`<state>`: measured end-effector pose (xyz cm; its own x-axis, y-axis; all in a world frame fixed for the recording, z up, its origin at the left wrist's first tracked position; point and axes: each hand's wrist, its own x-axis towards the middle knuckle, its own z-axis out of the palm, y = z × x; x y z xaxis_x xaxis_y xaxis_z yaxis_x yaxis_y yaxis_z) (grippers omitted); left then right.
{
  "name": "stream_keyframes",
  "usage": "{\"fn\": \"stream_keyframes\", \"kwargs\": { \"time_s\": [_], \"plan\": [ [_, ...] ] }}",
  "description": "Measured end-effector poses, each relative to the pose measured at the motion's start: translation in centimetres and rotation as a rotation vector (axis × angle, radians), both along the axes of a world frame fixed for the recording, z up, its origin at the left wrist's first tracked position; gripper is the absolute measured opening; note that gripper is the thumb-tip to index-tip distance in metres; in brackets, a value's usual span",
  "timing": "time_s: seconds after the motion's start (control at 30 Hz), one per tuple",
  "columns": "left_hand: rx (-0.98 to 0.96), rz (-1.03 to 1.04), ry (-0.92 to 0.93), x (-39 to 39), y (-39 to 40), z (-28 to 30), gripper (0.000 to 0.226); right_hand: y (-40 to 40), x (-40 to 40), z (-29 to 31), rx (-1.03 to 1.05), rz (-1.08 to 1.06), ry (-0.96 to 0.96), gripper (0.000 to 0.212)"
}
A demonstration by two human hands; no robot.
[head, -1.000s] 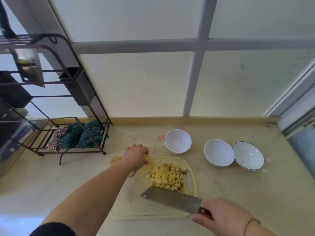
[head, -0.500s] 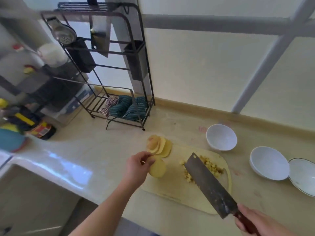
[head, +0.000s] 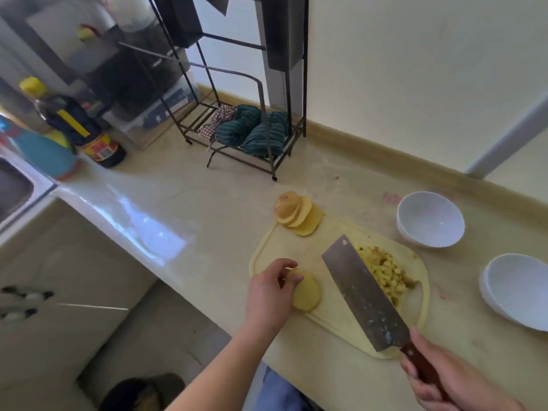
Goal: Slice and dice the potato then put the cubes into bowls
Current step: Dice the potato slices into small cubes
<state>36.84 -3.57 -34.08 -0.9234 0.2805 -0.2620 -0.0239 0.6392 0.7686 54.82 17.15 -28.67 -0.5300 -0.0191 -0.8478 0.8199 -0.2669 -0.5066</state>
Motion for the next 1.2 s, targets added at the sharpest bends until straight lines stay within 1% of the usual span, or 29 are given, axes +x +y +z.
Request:
{"fn": "stream_keyframes", "kwargs": {
  "time_s": [0.07, 0.1, 0.13, 0.2, 0.3, 0.4, 0.53, 0.57, 0.67, 0.8, 0.83, 0.87, 0.93, 0.97, 1.07, 1.2],
  "plan": [
    [-0.037, 0.010, 0.072, 0.9, 0.6, -1.1, 0.020, 0.2, -0.3, -0.4, 0.067, 0.030, -0.008, 0.059],
    [-0.063, -0.002, 0.141, 1.4, 0.8, -1.7, 0.021, 0.0, -0.3, -0.5, 0.115, 0.058, 0.003, 0.058],
    [-0.078, -0.020, 0.234, 1.8, 0.9, -2.4, 0.023, -0.3, -0.2, -0.7, 0.162, 0.081, 0.016, 0.056],
    [-0.107, -0.078, 0.417, 2.6, 0.7, -3.8, 0.034, -1.0, -0.1, -1.1, 0.239, 0.107, 0.051, 0.053],
    [-0.167, -0.229, 0.570, 3.7, -0.2, -5.3, 0.051, -1.9, -0.1, -1.7, 0.330, 0.136, 0.117, 0.053],
    [-0.158, -0.372, 0.664, 4.3, -1.1, -6.0, 0.054, -2.3, 0.1, -2.7, 0.386, 0.157, 0.151, 0.061],
    [-0.148, -0.384, 0.662, 4.0, -1.0, -6.2, 0.047, -2.3, 0.1, -3.1, 0.397, 0.237, 0.131, 0.083],
    [-0.157, -0.381, 0.668, 4.1, -0.9, -6.3, 0.045, -2.2, 0.1, -3.1, 0.394, 0.233, 0.122, 0.085],
    [-0.156, -0.384, 0.723, 4.2, -0.6, -6.3, 0.042, -1.9, -0.1, -2.8, 0.412, 0.228, 0.132, 0.078],
    [-0.104, -0.453, 0.821, 3.4, -0.1, -5.8, 0.029, -2.0, -0.2, -2.7, 0.434, 0.254, 0.172, 0.055],
    [-0.086, -0.471, 0.838, 3.1, -0.1, -5.8, 0.025, -1.9, -0.2, -2.7, 0.449, 0.259, 0.176, 0.053],
    [-0.068, -0.487, 0.849, 2.8, -0.1, -5.8, 0.023, -1.9, -0.2, -2.5, 0.459, 0.267, 0.179, 0.056],
    [-0.045, -0.498, 0.861, 2.5, -0.1, -5.8, 0.021, -1.9, -0.2, -2.3, 0.515, 0.298, 0.179, 0.073],
    [-0.041, -0.499, 0.865, 2.4, -0.1, -5.9, 0.021, -1.9, -0.3, -2.3, 0.546, 0.303, 0.178, 0.077],
    [-0.042, -0.499, 0.868, 2.4, 0.0, -6.0, 0.018, -2.0, -0.7, -1.9, 0.565, 0.277, 0.164, 0.064],
    [-0.031, -0.506, 0.832, 2.2, 0.0, -5.9, 0.018, -1.9, -1.0, -1.4, 0.571, 0.305, 0.160, 0.057]
  ]
}}
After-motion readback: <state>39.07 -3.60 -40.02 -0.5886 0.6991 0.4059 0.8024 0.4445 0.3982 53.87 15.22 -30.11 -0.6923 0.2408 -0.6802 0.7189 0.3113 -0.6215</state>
